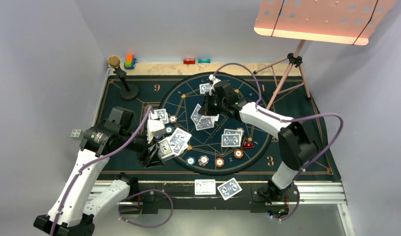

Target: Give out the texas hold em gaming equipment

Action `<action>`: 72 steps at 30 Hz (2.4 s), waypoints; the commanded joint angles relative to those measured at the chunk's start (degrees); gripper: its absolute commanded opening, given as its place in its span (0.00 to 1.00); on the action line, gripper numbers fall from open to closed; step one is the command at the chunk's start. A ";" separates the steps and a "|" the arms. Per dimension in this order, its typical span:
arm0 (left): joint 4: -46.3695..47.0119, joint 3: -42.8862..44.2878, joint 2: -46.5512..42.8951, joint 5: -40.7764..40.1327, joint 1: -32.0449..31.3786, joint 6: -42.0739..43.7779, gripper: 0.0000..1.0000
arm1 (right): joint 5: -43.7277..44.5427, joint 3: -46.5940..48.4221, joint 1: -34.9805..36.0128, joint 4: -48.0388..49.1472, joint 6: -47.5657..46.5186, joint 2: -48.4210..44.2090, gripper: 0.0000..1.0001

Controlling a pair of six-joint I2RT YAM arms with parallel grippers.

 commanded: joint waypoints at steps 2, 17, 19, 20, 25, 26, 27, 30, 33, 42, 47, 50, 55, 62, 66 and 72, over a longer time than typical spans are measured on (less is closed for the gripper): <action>0.63 -0.20 0.45 2.93 0.28 2.69 0.03 | -2.99 2.04 -2.21 9.88 2.08 6.26 0.00; -1.12 4.97 5.53 3.77 -0.01 8.23 0.06 | 2.01 3.58 -3.88 -0.34 1.13 12.80 0.49; -1.42 6.27 6.83 3.45 -0.19 9.91 0.07 | 2.91 3.63 -3.86 -2.28 0.77 10.35 0.62; -1.68 6.65 7.48 3.41 -0.23 10.39 0.07 | 3.30 3.50 -3.89 -2.80 0.62 8.53 0.67; -1.01 7.04 9.98 2.95 -2.10 12.08 0.09 | 4.36 4.04 -3.82 -6.72 -0.14 -2.82 0.84; -0.73 6.91 10.46 2.62 -2.96 12.29 0.11 | 4.83 4.30 -3.85 -7.67 -0.22 -5.08 0.84; -0.37 6.73 11.06 2.35 -3.95 12.79 0.12 | 5.47 4.61 -3.82 -8.60 -0.40 -7.12 0.85; 0.10 5.92 14.02 0.73 -7.03 15.07 0.16 | 7.54 5.51 -4.07 -11.38 -1.04 -12.26 0.86; -0.06 6.04 18.28 -0.96 -9.44 19.08 0.18 | 8.12 5.65 -4.93 -13.83 -1.12 -15.90 0.87; 4.75 1.31 27.11 -5.88 -17.22 26.82 0.19 | 7.38 1.19 -7.57 -17.02 0.26 -22.39 0.89; 8.37 -2.02 27.30 -5.94 -19.71 26.95 0.19 | 5.85 -0.53 -7.86 -17.70 0.32 -24.31 0.90; 11.21 -4.08 24.93 -4.71 -20.15 25.74 0.19 | 3.81 -1.25 -7.86 -17.96 0.09 -25.09 0.91; 13.93 -4.63 24.06 -3.12 -20.16 21.97 0.18 | 0.67 -4.99 -7.77 -18.14 0.89 -26.27 0.94; 16.80 -8.05 24.04 -2.12 -20.21 20.35 0.19 | 1.19 -7.45 -7.68 -20.12 1.09 -28.67 0.95; 17.06 -9.24 26.40 -3.62 -20.91 22.95 0.20 | 0.87 -5.00 -7.69 -21.63 0.93 -28.23 0.95; 18.96 -10.69 28.81 -4.81 -24.26 24.30 0.30 | 2.06 -2.69 -7.68 -23.22 1.16 -27.49 0.95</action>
